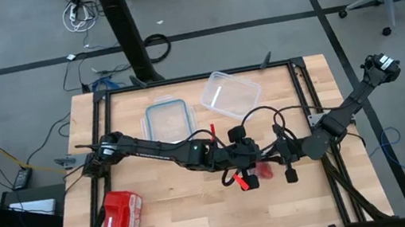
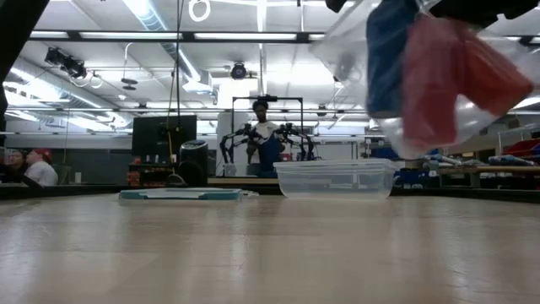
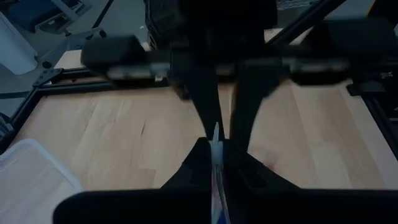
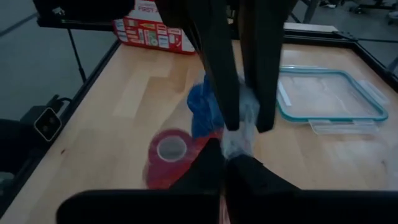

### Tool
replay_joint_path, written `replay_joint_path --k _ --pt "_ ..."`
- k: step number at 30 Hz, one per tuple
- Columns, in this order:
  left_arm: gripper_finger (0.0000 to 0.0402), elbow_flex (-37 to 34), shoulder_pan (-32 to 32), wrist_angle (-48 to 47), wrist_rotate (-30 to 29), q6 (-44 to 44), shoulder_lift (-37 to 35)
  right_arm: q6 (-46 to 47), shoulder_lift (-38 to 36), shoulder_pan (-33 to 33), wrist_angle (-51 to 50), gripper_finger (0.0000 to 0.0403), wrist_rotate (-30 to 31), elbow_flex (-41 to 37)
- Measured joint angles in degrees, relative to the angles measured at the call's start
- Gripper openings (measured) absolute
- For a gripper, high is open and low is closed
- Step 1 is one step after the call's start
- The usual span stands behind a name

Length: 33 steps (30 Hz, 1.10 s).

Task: Roll bandage
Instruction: Close the transparent zip bag

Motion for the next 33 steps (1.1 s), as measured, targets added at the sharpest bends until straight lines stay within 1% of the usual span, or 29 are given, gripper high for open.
replay_joint_path --k 4,7,9,13,16,20,24,29,33 --pt "0.0016 0.0 0.0 -1.4 0.0 -0.4 0.0 1.1 -2.0 1.4 -2.5 0.0003 2.3 0.0" --pt "0.0016 0.0 0.0 -1.7 0.0 -0.5 0.0 2.1 -2.4 1.8 -3.5 0.0013 2.5 0.0" --pt "0.0016 0.0 0.0 -1.5 0.0 -0.3 0.0 2.8 -2.4 1.9 -4.3 0.0029 2.3 0.0" --pt "0.0016 0.0 0.0 -1.2 0.0 -0.3 0.0 5.0 -2.8 1.6 -6.5 0.0076 2.3 -0.1" --pt "0.0016 -0.1 0.0 -1.2 0.0 -0.2 0.0 5.7 -3.8 1.5 -6.9 0.0107 4.0 -0.1" --pt "0.0016 -0.1 0.0 -1.1 0.0 -0.1 0.0 5.3 -4.7 1.3 -5.6 0.0130 3.9 0.0" --pt "0.0016 -0.1 0.0 -0.6 0.0 -0.1 0.0 4.4 -4.1 0.3 -5.1 0.0133 2.9 0.0" --pt "0.0016 -0.1 0.0 -0.6 0.1 -0.1 0.0 0.9 -2.8 -0.5 -1.1 0.0128 2.8 0.0" --pt "0.0016 -0.1 0.0 -0.7 0.1 0.0 0.0 -1.4 -1.7 -1.4 0.2 0.0120 2.7 0.0"
